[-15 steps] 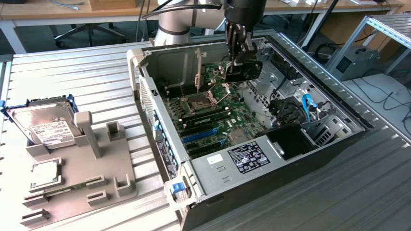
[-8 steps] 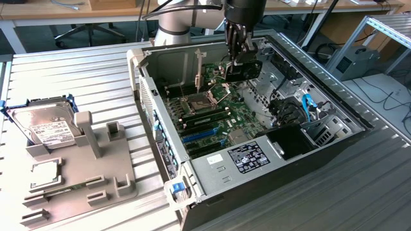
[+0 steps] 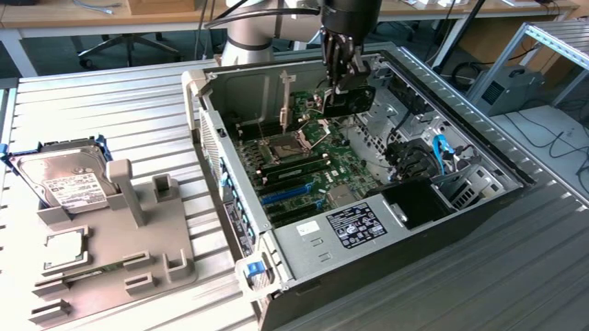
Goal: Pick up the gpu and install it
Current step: 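Insert the gpu into the slot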
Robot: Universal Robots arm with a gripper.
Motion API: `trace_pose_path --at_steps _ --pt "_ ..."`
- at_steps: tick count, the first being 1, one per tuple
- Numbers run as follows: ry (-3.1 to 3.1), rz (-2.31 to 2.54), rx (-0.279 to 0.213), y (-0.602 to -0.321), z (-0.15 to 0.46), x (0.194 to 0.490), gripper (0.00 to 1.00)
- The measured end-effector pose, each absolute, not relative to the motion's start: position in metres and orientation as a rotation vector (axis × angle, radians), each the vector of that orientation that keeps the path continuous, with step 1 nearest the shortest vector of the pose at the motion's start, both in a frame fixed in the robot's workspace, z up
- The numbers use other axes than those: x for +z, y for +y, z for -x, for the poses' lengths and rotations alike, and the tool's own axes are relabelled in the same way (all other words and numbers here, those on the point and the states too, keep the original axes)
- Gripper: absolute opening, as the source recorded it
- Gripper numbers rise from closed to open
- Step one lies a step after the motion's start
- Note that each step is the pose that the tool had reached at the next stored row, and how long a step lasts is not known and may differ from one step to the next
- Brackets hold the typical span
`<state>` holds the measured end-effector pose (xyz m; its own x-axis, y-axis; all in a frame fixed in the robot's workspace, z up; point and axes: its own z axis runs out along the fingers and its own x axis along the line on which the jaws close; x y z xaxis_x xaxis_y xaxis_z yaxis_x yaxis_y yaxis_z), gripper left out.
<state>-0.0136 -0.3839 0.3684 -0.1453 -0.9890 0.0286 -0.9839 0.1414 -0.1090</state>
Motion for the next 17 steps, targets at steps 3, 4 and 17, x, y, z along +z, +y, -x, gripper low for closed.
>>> trace_pose_path --at_steps 3,4,17 --pt "2.324 2.033 -0.156 -0.3839 0.0136 0.3684 0.26" --pt "2.32 2.037 -0.156 -0.3839 0.0136 0.3684 0.26" --pt "2.277 2.083 -0.156 -0.3839 0.0136 0.3684 0.26"
